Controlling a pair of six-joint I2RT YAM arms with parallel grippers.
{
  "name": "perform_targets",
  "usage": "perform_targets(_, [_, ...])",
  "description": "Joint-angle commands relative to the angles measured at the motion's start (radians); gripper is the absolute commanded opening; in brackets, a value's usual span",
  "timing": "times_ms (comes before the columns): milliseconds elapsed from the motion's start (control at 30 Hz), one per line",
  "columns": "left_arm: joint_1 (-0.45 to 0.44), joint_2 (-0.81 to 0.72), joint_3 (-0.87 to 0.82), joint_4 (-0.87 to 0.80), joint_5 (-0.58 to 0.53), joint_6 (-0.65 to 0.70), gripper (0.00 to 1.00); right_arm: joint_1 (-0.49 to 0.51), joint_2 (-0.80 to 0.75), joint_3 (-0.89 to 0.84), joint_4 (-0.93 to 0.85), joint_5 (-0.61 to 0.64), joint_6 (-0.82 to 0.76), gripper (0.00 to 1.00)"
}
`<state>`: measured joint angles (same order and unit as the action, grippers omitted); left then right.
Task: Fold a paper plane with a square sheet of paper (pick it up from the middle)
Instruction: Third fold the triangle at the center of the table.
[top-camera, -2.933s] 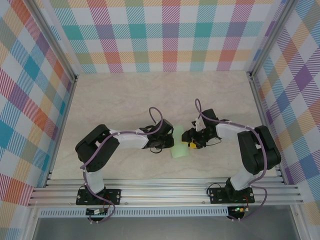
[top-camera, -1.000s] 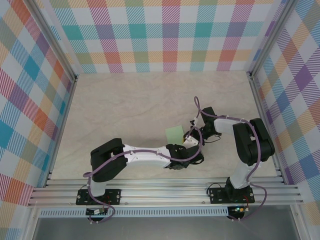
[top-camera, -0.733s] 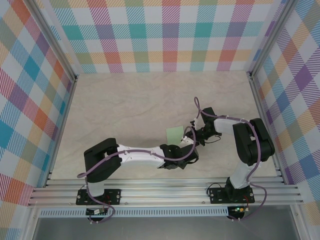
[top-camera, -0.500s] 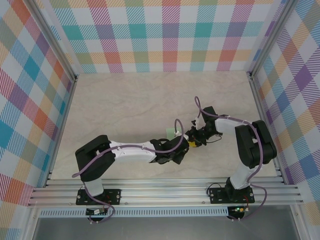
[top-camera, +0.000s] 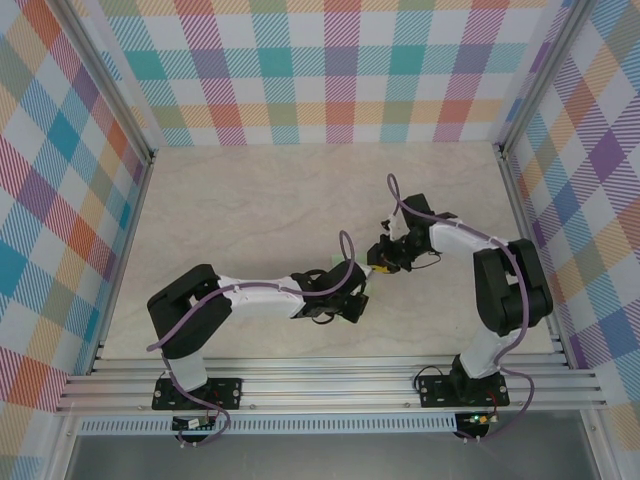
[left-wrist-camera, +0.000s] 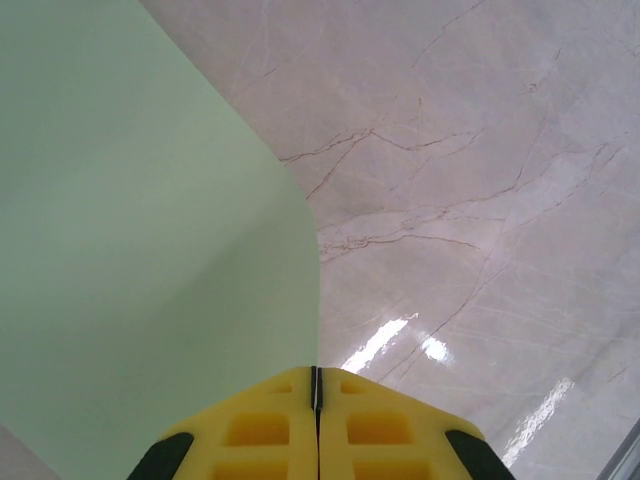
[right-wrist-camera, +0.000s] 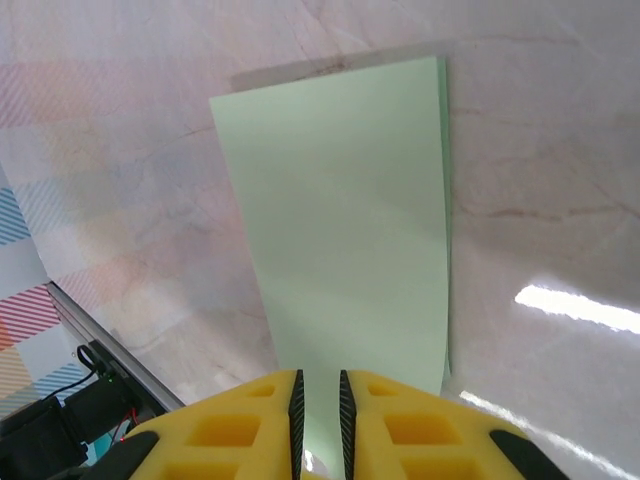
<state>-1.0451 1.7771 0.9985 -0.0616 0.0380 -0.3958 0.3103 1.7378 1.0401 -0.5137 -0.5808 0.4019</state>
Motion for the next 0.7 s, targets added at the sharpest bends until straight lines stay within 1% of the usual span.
perform_targets(0, [0.019,-0.034,-0.021,0.031,0.046,0.002,0.06,0.022,0.068,0.041,-0.008,-0.067,-0.025,0.18])
perform_targets(167, [0.038,-0.045,-0.038,0.042,0.061,-0.002,0.07,0.044,0.155,0.088,-0.029,-0.049,-0.04,0.15])
perform_targets(333, [0.057,-0.059,-0.048,0.045,0.078,-0.004,0.08,0.053,0.214,0.108,-0.071,0.053,-0.059,0.13])
perform_targets(467, [0.084,-0.062,-0.054,0.047,0.117,-0.004,0.09,0.055,0.234,0.101,-0.076,0.085,-0.077,0.13])
perform_targets(667, [0.122,-0.064,-0.057,0.039,0.164,0.004,0.11,0.057,0.236,0.103,-0.084,0.097,-0.097,0.14])
